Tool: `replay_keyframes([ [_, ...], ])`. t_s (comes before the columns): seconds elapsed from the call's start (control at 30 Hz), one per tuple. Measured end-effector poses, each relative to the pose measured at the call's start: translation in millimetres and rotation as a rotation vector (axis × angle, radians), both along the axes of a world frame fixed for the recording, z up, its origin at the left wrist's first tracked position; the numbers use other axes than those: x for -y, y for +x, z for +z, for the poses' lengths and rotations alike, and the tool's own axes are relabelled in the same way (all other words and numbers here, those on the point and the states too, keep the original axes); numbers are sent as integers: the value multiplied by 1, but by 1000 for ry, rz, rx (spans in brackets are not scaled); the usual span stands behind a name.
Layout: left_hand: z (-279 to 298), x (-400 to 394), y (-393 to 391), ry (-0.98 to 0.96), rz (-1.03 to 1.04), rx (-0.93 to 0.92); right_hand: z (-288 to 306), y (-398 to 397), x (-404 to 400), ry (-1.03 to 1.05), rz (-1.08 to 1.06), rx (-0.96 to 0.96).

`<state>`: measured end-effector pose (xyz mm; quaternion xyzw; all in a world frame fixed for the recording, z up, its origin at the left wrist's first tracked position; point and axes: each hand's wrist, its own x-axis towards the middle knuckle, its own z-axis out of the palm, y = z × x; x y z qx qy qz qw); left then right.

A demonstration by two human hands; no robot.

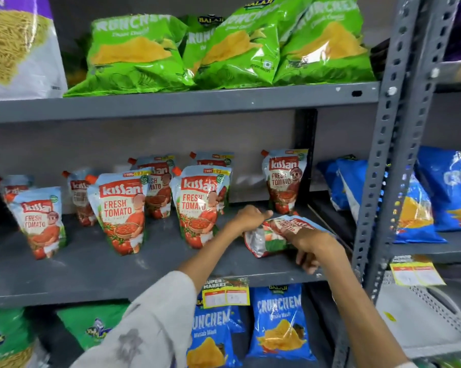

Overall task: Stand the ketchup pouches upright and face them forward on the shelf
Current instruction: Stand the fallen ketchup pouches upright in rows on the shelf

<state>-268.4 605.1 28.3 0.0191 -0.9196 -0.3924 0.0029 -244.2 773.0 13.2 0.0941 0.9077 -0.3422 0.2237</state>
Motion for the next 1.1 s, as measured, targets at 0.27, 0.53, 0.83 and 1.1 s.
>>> replay_keyframes([
  [0.27, 10, -4, 11, 210, -4, 454, -29, -14, -2, -144, 57, -374],
  [0.53, -19, -19, 52, 478, 134, -62, -37, -9, 0, -707, 18, -585],
  [0.83, -50, -11, 39, 374, 61, -497, -19, -28, 20, -904, 50, -720],
  [1.1, -79, 17, 14, 332, -54, -219, -42, -28, 14, -990, 37, -578],
])
